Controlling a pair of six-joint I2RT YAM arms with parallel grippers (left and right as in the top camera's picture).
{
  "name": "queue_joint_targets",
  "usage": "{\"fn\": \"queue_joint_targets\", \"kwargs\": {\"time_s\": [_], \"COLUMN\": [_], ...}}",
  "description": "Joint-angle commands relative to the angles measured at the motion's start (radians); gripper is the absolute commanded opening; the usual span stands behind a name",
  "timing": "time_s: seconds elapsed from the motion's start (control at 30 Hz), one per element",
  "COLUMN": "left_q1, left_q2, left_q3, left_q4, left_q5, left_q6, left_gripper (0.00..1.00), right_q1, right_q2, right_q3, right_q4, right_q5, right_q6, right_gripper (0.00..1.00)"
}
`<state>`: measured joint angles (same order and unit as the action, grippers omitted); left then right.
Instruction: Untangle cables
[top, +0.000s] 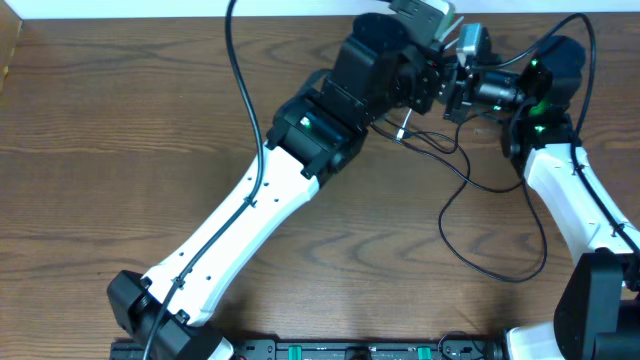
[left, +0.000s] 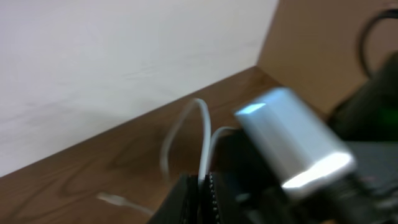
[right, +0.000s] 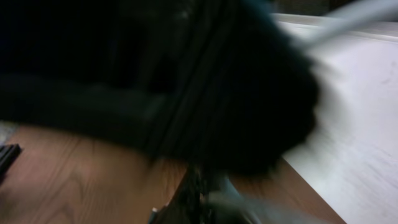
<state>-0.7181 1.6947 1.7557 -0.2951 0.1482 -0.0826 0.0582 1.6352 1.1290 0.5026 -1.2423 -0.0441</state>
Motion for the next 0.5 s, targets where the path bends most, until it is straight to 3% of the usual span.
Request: {"fn": "queue_joint_targets", "kwargs": {"time_s": [0.0,0.3,0.47], "left_q1": [-0.025,-0.023,-0.023], "left_q2": [-0.015,-0.015,-0.015], "left_q3": [0.011,0.011,0.011], "left_q4": [-0.003,-0.014,-0.014], "left_q5": [0.034,-0.191,-0.157], "left_q6": [-0.004,-0.005,-0.005], "left_gripper": [0.08,0.08,0.08], "right_q1": [0.023,0.006,0.006], "right_q2": [-0.010,-0.010,-0.010], "right_q3": [0.015,0.015,0.015], "right_q4": [0.003,0.001,0.002], "right_q5": [0.007,0.009,0.009], "right_q6": [-0.025,-0.012,-0.013], "right_gripper": [0.01,0.01,0.01]}}
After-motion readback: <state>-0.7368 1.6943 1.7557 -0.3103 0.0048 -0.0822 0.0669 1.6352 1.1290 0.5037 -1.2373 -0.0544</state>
